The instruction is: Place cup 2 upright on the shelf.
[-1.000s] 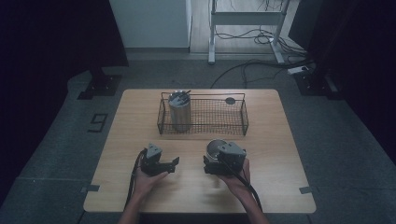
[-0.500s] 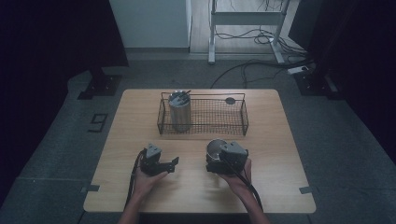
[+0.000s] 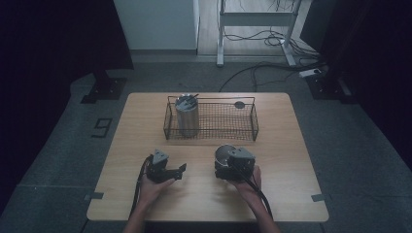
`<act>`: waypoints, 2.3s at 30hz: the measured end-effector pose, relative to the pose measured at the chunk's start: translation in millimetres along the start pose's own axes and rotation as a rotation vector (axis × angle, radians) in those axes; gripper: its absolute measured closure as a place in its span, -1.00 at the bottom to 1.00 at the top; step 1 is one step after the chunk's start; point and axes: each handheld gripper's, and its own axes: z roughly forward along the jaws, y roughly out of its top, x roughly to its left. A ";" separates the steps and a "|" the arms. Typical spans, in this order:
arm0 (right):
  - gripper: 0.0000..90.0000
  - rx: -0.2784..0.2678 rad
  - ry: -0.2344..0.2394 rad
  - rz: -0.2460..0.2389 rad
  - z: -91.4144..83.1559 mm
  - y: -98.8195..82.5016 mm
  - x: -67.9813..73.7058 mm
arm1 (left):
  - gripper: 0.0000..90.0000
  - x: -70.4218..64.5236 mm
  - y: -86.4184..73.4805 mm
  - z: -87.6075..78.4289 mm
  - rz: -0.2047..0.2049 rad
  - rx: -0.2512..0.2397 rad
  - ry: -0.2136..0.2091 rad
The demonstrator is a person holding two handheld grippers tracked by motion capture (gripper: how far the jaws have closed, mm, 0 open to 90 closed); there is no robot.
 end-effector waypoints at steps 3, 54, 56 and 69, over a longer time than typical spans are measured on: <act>-0.84 -0.002 -0.001 -0.008 -0.3 -0.2 0.0 | -0.74 -0.5 0.0 -0.1 0.002 0.002 -0.001; -0.84 -0.098 0.063 -0.033 -36.3 20.6 -2.8 | -0.70 -0.3 -2.0 1.7 0.001 0.016 0.000; -0.84 -0.101 0.063 -0.031 -37.3 21.8 -2.7 | -0.70 -0.3 -2.0 1.7 0.000 0.016 -0.001; -0.84 -0.110 0.054 -0.027 -40.8 27.3 -6.5 | -0.70 0.5 -2.6 1.1 -0.004 0.013 -0.002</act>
